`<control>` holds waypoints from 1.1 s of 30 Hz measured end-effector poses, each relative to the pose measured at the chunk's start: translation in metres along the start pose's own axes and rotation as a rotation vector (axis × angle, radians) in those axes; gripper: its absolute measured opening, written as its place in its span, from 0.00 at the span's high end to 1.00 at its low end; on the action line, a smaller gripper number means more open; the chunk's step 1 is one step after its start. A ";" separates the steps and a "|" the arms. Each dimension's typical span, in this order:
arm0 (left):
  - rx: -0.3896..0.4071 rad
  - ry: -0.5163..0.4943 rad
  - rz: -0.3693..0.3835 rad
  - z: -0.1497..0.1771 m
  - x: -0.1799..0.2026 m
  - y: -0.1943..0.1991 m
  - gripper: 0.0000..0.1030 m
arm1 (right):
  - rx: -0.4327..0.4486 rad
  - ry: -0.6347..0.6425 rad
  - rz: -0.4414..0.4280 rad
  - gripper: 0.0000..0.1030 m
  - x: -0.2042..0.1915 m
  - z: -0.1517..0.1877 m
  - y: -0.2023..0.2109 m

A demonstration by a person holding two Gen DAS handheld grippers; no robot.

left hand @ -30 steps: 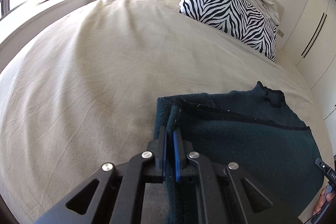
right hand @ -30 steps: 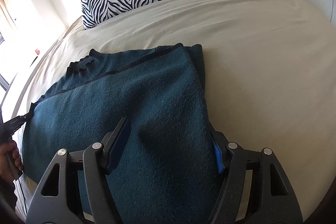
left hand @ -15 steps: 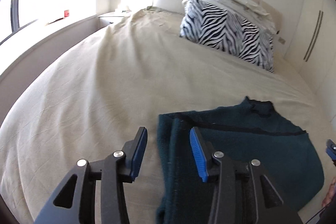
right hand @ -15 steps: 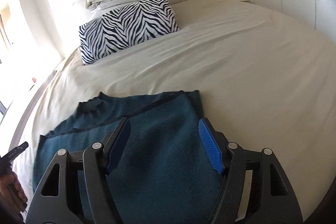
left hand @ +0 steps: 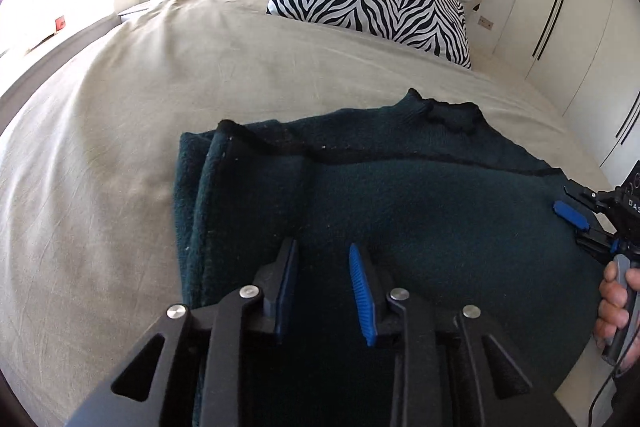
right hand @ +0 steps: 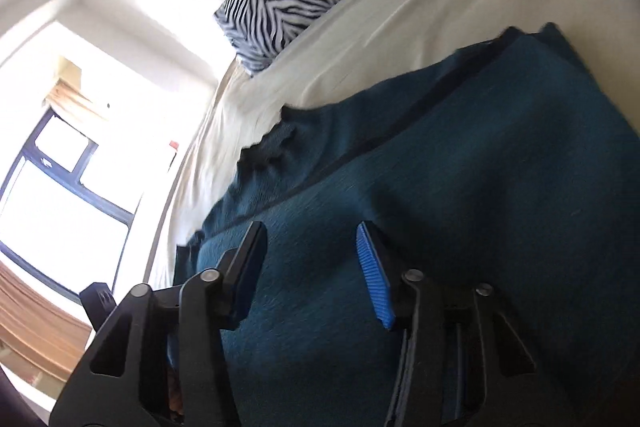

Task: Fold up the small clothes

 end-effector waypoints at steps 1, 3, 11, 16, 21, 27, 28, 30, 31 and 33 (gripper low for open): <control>0.003 0.016 0.023 0.001 -0.003 0.001 0.74 | 0.045 -0.037 0.039 0.65 0.019 -0.012 0.014; 0.006 0.055 0.063 0.003 -0.009 0.004 0.78 | 0.090 -0.077 0.056 0.75 0.040 -0.025 0.038; -0.006 0.131 0.143 0.028 0.014 0.059 0.63 | 0.077 -0.037 0.044 0.52 -0.006 0.018 0.088; -0.088 0.064 0.168 0.060 0.057 0.061 0.52 | -0.246 0.031 -0.196 0.52 -0.097 0.144 0.025; -0.124 0.088 0.158 0.074 0.040 0.047 0.66 | -0.372 -0.006 -0.150 0.64 -0.073 0.188 -0.004; -0.131 0.114 0.186 0.082 0.028 0.055 0.73 | -0.146 -0.185 -0.126 0.65 0.006 0.125 0.063; -0.129 0.111 0.182 0.083 0.027 0.055 0.74 | -0.108 -0.215 -0.119 0.65 0.020 0.111 0.075; -0.127 0.093 0.170 0.087 0.028 0.058 0.74 | -0.009 -0.275 -0.077 0.65 0.050 0.093 0.109; -0.126 0.087 0.164 0.088 0.029 0.058 0.74 | 0.032 -0.298 -0.049 0.65 0.060 0.086 0.122; -0.125 0.079 0.157 0.087 0.030 0.058 0.74 | 0.095 -0.315 0.023 0.62 0.072 0.077 0.147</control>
Point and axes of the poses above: each gripper's, at about its wrist camera, not at the fingertips, and y roughly against the way its jaws point, x to its right, z to its underside, the point moved 10 cm from there along -y, roughly the way its jaws point
